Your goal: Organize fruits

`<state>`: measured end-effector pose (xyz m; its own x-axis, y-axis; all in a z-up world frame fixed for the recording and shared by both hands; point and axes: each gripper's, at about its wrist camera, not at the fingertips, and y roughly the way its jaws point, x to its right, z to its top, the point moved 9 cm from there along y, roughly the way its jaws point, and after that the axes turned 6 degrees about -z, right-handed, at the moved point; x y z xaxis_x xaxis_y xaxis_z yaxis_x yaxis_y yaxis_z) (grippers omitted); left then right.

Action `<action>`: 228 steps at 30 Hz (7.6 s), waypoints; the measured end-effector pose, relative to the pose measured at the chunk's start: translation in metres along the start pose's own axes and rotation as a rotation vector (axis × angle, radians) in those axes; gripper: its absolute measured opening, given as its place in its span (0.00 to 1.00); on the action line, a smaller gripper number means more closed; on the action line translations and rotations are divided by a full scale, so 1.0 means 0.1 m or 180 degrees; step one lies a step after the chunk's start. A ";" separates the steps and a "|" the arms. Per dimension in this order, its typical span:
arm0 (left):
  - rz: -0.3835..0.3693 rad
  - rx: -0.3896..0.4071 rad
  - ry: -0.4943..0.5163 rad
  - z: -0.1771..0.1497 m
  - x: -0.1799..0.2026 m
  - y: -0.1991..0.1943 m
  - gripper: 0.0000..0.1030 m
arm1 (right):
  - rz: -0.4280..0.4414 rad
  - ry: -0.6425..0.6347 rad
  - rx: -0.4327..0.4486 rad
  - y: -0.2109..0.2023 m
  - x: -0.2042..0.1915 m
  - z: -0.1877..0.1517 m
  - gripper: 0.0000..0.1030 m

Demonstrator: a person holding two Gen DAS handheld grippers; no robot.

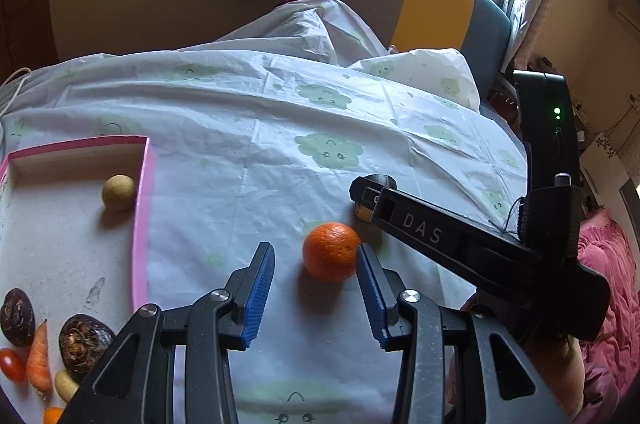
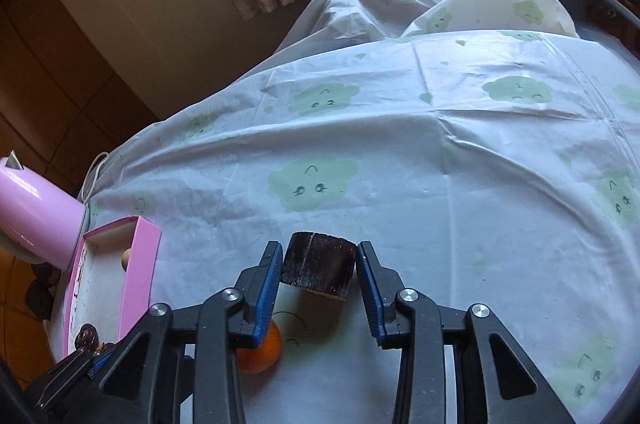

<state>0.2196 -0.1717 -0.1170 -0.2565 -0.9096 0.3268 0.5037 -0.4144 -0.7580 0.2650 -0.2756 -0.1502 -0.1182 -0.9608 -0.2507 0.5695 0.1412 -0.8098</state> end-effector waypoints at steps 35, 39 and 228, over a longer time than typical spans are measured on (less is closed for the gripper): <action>0.0215 -0.0077 -0.0136 -0.23 -0.17 -0.10 0.38 | -0.0042 -0.0147 0.0003 -0.34 0.20 -0.42 0.37; 0.0239 0.0001 -0.0108 -0.24 -0.18 -0.27 0.38 | -0.0087 -0.0203 0.0035 -0.41 0.18 -0.53 0.37; 0.1617 0.1009 -0.0431 -1.05 -1.67 -2.46 0.67 | 0.0168 -0.1632 0.0622 -1.28 -1.96 -1.76 0.80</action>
<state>0.0523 0.0849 -0.0441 0.1765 -0.9829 0.0533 0.7617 0.1021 -0.6398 0.0723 -0.0636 -0.0907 0.2980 -0.9537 0.0418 0.7102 0.1922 -0.6773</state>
